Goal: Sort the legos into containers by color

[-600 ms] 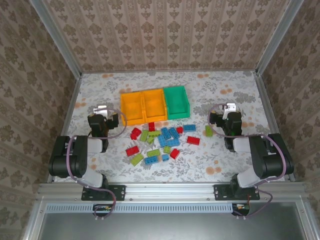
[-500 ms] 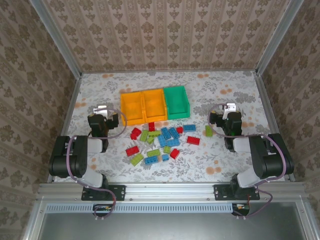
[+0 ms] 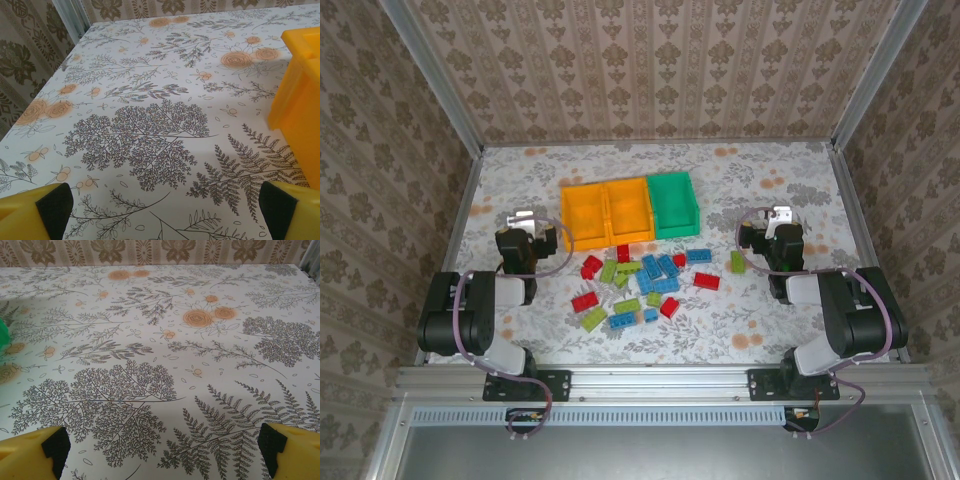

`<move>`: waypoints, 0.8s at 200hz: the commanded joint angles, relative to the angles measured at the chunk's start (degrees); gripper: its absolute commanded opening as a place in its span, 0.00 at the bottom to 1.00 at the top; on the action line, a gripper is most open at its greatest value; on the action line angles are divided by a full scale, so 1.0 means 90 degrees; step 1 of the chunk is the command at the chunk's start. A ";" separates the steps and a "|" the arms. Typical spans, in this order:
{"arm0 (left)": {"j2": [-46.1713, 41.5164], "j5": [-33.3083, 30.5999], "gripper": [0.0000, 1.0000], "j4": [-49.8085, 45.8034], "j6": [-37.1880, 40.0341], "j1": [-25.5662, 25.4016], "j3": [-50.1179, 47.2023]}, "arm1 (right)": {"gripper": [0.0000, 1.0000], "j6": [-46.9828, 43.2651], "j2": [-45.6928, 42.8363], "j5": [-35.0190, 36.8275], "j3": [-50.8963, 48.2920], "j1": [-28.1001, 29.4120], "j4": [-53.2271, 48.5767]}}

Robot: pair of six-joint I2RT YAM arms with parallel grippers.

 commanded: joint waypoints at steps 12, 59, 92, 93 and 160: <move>0.0080 -0.0056 1.00 0.0128 0.0081 0.0060 0.0157 | 1.00 -0.0043 0.0089 0.0088 0.0119 0.0037 0.0205; 0.0078 -0.0060 1.00 0.0126 0.0070 0.0060 0.0164 | 0.99 -0.0005 0.0091 -0.0150 0.0191 -0.0064 0.0081; 0.0078 -0.0059 1.00 0.0118 0.0070 0.0063 0.0165 | 1.00 0.0042 0.0096 -0.0332 0.0232 -0.0152 0.0001; 0.0081 -0.0055 1.00 0.0117 0.0075 0.0067 0.0163 | 1.00 0.0043 0.0096 -0.0337 0.0232 -0.0155 0.0001; -0.1917 -0.1747 0.99 -0.4584 -0.1043 -0.0502 0.1869 | 0.92 0.0429 -0.1059 -0.0683 0.2119 -0.0121 -0.4305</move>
